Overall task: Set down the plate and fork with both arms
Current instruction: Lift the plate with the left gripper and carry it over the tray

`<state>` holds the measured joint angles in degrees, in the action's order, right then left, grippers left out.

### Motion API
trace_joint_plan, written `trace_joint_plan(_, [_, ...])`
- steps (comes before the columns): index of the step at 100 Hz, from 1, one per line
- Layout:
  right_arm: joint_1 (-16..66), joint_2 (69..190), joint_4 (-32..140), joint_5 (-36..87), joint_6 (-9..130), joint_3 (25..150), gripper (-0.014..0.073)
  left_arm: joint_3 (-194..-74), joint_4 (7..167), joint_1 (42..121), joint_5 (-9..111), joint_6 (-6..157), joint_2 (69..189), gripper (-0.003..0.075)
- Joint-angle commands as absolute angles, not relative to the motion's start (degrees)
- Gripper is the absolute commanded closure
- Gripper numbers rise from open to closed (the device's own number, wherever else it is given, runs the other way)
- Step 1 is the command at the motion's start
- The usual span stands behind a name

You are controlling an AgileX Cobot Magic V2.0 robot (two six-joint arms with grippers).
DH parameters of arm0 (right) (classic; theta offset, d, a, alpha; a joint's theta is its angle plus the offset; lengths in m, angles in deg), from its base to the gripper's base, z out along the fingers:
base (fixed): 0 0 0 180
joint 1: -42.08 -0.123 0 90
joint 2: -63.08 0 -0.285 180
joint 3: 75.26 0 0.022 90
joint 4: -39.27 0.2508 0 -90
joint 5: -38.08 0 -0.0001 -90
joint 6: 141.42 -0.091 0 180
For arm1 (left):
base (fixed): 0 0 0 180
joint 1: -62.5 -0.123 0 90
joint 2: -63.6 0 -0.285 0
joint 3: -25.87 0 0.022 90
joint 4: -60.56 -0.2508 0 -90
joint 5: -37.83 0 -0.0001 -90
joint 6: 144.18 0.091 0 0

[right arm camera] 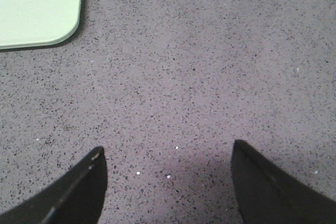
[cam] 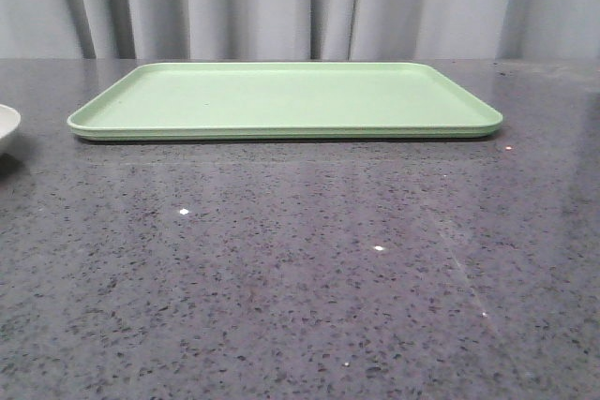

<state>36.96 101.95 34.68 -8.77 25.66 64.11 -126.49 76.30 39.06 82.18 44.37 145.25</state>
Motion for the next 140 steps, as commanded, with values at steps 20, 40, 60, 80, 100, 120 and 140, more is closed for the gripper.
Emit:
trace_joint_plan(20, [37.18,102.61,33.77,-5.10,26.15,66.07,0.0085,-131.80,83.90,36.98,85.24,49.72,141.93,0.0740])
trace_joint_plan(40, [37.18,102.61,33.77,-5.10,26.15,66.07,0.0085,-134.02,89.46,36.55,88.03,52.39,141.71,0.0740])
trace_joint_plan(60, [37.18,102.61,33.77,-5.10,26.15,66.07,0.0085,-136.03,95.02,36.55,89.66,54.30,141.71,0.0740])
trace_joint_plan(80, [37.18,102.61,33.77,-5.10,26.15,66.07,0.0085,-136.72,103.20,36.55,91.20,56.97,141.71,0.0741])
trace_joint_plan(100, [37.18,102.61,33.77,-4.65,26.15,66.07,0.0085,-136.72,105.46,37.46,91.20,56.97,141.71,0.0741])
trace_joint_plan(120, [37.18,102.61,33.77,-4.33,26.15,66.07,0.0085,-136.72,107.84,42.75,88.70,56.97,141.81,0.0741])
trace_joint_plan(140, [37.18,102.61,33.77,-4.33,26.15,66.07,0.0085,-138.94,110.44,49.64,86.80,56.61,145.31,0.0741])
